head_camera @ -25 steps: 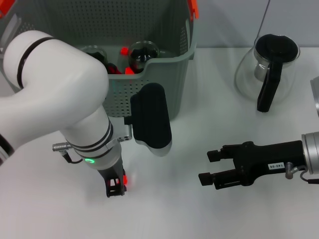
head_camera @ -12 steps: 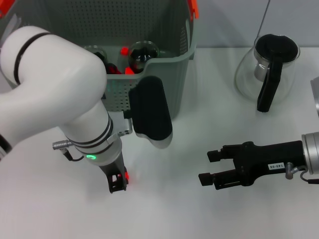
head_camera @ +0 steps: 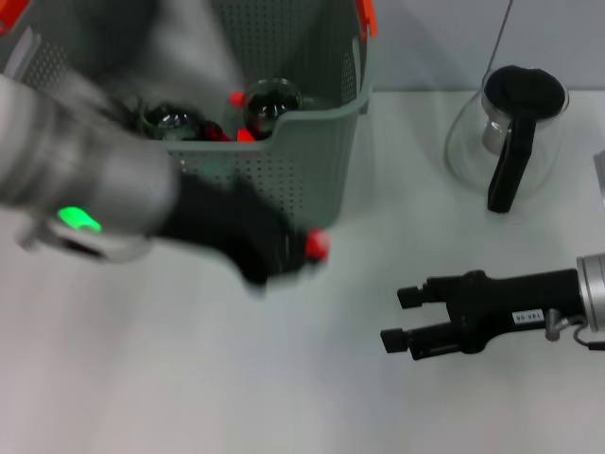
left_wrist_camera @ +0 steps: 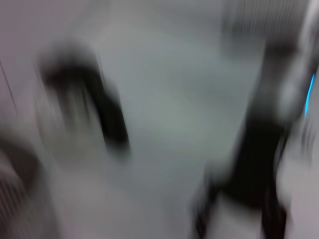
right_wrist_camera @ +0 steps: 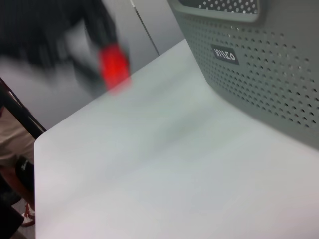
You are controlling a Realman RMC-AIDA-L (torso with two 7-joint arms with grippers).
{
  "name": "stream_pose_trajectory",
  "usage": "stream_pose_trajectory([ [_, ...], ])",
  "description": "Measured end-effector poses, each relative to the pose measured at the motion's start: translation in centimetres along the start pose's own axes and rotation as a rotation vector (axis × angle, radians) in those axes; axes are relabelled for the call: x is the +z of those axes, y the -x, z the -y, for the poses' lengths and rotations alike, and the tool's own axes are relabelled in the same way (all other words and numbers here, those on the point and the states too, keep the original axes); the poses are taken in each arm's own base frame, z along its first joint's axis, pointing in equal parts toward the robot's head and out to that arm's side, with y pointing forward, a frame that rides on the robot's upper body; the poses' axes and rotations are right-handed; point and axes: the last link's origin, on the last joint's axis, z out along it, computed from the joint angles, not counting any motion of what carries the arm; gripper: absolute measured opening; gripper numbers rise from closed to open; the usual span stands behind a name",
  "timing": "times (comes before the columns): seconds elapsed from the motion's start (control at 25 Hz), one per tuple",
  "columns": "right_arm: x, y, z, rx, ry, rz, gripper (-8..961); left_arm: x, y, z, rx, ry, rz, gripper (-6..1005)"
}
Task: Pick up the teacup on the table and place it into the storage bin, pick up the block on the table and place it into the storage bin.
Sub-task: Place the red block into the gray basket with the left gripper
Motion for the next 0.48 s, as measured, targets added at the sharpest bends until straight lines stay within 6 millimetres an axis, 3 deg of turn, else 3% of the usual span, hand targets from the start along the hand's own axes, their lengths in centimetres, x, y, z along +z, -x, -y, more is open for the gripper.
stream_pose_trajectory([
  [0.12, 0.0, 0.0, 0.0, -0.001, 0.001, 0.002, 884, -4.3, -1.0, 2.2, -0.039, -0.078, -0.269, 181],
  [0.24, 0.0, 0.2, -0.1, -0.006, 0.008, 0.001, 884, -6.3, -1.6, 6.5, -0.126, -0.195, -0.464, 181],
  [0.36, 0.0, 0.3, -0.1, -0.009, 0.01, -0.001, 884, -5.4, -0.8, 11.0, -0.253, -0.249, -0.487, 181],
  [0.48, 0.0, 0.3, -0.1, -0.012, 0.01, -0.001, 885, -3.6, 0.3, 14.2, -0.361, -0.245, -0.466, 181],
])
